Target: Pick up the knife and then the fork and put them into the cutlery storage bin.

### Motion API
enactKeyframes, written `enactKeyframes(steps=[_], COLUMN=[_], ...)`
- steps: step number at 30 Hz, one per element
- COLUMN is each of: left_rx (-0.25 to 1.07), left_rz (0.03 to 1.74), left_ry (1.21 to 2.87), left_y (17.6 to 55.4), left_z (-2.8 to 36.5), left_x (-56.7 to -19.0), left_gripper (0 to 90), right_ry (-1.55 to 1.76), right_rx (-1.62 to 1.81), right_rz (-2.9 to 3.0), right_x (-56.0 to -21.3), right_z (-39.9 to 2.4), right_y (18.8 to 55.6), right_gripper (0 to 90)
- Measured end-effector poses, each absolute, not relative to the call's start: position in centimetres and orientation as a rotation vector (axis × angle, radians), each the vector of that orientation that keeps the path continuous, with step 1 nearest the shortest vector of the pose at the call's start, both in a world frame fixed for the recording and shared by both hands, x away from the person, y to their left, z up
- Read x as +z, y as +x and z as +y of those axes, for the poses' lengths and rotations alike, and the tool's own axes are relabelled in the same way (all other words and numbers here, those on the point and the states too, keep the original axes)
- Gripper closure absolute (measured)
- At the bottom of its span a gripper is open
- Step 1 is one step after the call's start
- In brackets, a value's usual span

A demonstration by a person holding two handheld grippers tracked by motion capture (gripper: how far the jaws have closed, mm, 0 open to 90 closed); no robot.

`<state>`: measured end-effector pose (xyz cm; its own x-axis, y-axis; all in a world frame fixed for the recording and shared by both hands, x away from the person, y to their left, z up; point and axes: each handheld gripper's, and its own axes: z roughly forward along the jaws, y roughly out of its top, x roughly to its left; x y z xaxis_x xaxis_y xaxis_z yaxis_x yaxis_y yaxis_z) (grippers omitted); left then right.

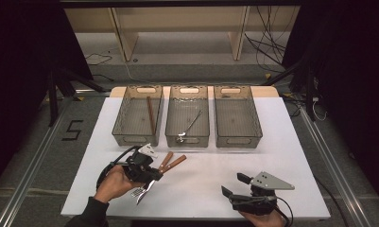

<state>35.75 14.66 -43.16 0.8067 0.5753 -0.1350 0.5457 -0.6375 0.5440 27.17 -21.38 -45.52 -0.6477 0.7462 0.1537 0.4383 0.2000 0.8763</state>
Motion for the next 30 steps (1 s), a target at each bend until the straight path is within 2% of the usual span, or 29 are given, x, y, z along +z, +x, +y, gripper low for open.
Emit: enactKeyframes(steps=[19, 30], left_rx=[-0.111, -0.153], left_rz=[0.686, 0.61], left_ry=[2.435, 2.481], left_y=[35.1, 35.2], left_z=[10.2, 8.0], left_x=[-42.4, -42.3], left_gripper=[77.8, 77.8], right_ry=[0.829, 0.578], right_rx=[1.372, 1.196], right_rz=[2.222, 2.247], right_x=[-44.2, -44.2], right_z=[-17.8, -14.9], right_y=[26.3, 25.9], right_gripper=[25.7, 26.2])
